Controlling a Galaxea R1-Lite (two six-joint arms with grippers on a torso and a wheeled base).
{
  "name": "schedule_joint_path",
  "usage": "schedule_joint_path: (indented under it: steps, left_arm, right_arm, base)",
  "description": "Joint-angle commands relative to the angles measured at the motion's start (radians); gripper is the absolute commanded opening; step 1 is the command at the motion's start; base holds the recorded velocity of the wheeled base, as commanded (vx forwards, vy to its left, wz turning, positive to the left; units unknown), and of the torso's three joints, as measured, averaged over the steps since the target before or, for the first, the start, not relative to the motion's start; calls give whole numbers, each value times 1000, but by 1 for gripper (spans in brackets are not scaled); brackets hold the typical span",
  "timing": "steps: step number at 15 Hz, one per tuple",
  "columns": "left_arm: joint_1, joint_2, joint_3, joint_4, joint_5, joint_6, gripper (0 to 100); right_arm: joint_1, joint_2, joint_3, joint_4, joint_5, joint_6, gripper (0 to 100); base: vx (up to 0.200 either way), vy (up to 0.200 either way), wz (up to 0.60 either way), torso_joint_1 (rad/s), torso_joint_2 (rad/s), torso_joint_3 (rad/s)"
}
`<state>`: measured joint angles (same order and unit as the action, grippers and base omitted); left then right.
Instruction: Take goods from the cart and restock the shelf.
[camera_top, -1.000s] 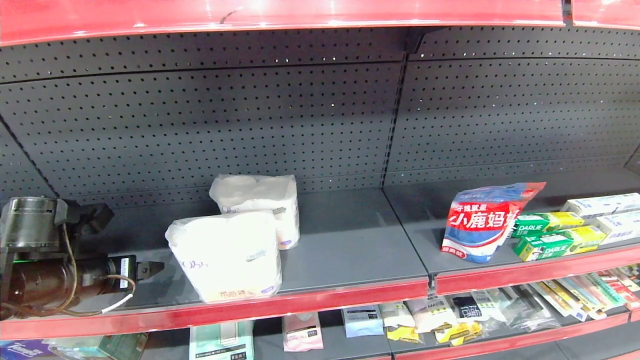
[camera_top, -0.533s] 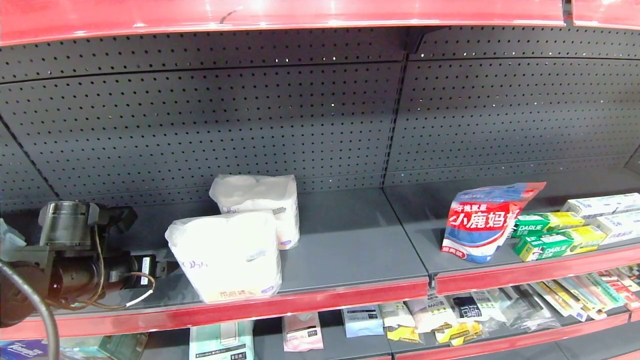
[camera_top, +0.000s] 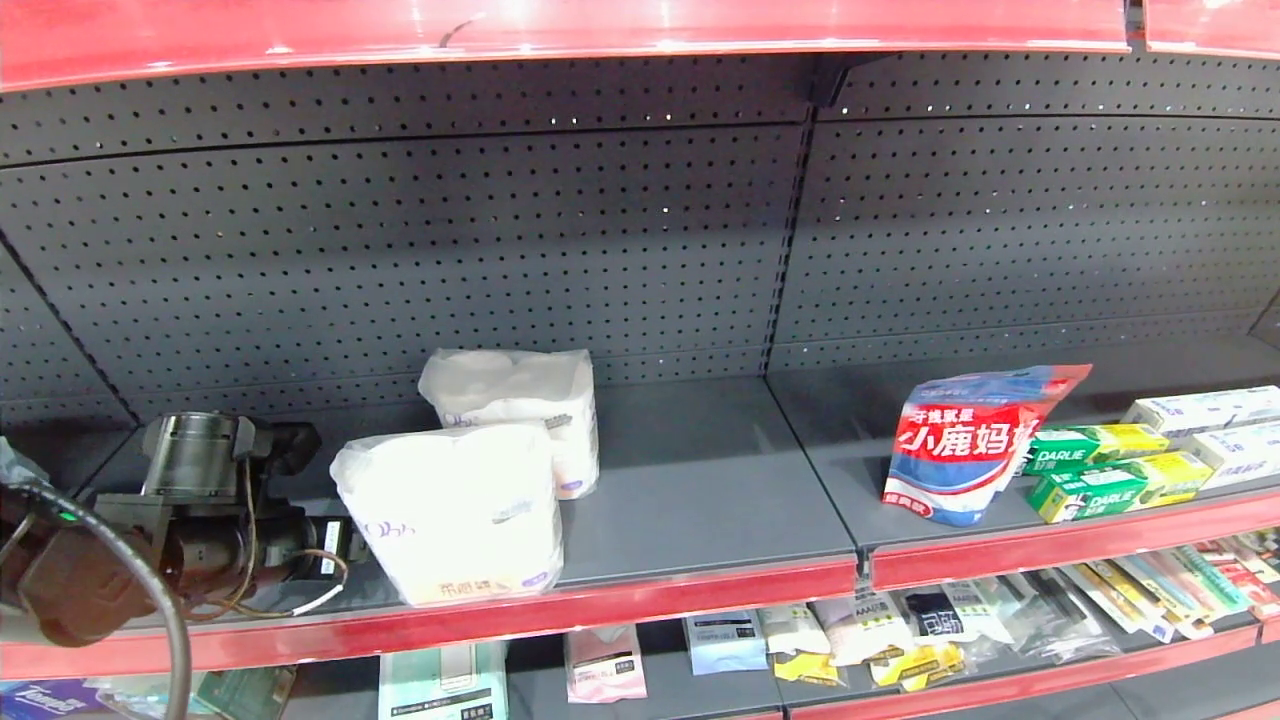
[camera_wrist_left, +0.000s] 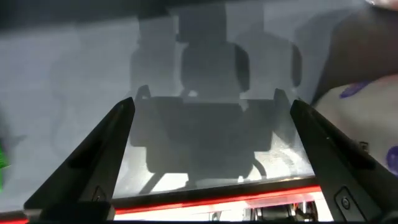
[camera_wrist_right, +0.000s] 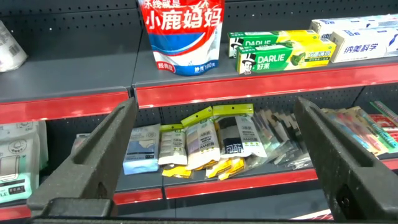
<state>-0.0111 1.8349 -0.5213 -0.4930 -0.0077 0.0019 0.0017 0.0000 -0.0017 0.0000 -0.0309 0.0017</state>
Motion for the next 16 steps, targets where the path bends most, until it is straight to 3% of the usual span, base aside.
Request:
schedule_joint_path:
  steps: [1, 16]
  left_arm:
    - [-15, 21, -2, -15, 0, 0, 100]
    - [-98, 29, -11, -16, 0, 0, 100]
  right_arm:
    - [0, 2, 2, 0, 0, 0, 100]
    - [0, 2, 0, 0, 0, 0, 100]
  base:
    - [0, 0, 0, 0, 0, 0]
    - [0, 0, 0, 0, 0, 0]
